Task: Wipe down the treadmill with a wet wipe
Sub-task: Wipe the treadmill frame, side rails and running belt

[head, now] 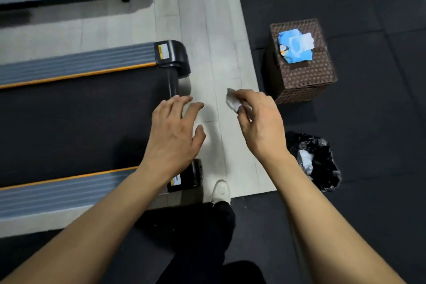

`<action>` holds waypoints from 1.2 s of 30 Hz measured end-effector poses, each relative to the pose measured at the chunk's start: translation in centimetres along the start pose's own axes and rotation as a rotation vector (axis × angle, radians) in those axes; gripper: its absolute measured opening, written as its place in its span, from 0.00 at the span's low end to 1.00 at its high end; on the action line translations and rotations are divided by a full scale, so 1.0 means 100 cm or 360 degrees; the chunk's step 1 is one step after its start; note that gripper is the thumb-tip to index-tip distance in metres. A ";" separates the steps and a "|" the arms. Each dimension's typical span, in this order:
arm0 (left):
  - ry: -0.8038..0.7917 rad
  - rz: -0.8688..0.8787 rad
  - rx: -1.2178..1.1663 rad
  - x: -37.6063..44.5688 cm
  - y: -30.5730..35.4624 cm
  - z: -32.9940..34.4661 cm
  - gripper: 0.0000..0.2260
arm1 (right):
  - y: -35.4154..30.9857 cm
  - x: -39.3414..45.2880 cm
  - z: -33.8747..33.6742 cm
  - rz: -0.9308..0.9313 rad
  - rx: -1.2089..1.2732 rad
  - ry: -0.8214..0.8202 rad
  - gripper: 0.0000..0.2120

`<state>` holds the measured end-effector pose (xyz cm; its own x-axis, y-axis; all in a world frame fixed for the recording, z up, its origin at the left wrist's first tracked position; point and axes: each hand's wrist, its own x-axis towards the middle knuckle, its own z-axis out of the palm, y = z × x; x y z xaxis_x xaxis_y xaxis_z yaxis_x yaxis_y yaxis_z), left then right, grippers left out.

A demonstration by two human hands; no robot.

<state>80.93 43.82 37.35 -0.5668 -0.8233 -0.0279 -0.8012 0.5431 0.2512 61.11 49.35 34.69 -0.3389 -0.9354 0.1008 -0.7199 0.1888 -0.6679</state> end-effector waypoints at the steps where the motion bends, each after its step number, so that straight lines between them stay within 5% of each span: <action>1: 0.0007 0.0000 -0.0003 0.008 0.007 -0.012 0.22 | -0.003 0.008 -0.015 -0.0025 -0.0022 0.0011 0.19; 9: 0.0181 -0.0027 0.0011 0.071 0.055 -0.102 0.21 | -0.024 0.082 -0.118 -0.0097 -0.0033 0.0236 0.18; 19: 0.0338 -0.0224 0.0062 0.164 0.096 -0.174 0.19 | -0.031 0.199 -0.188 -0.0285 0.0155 0.0171 0.19; 28: 0.0550 -0.0681 0.0002 0.248 0.074 -0.222 0.22 | -0.071 0.350 -0.195 -0.0648 0.0160 0.0003 0.19; 36: 0.0671 -0.1005 0.0002 0.313 -0.018 -0.256 0.20 | -0.150 0.491 -0.126 -0.0927 0.0244 -0.0259 0.16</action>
<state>69.50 12.86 60.79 0.1204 -0.9711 0.2062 -0.9496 -0.0522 0.3090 47.62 4.42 58.95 0.1887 -0.9078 0.3746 -0.6593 -0.3998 -0.6367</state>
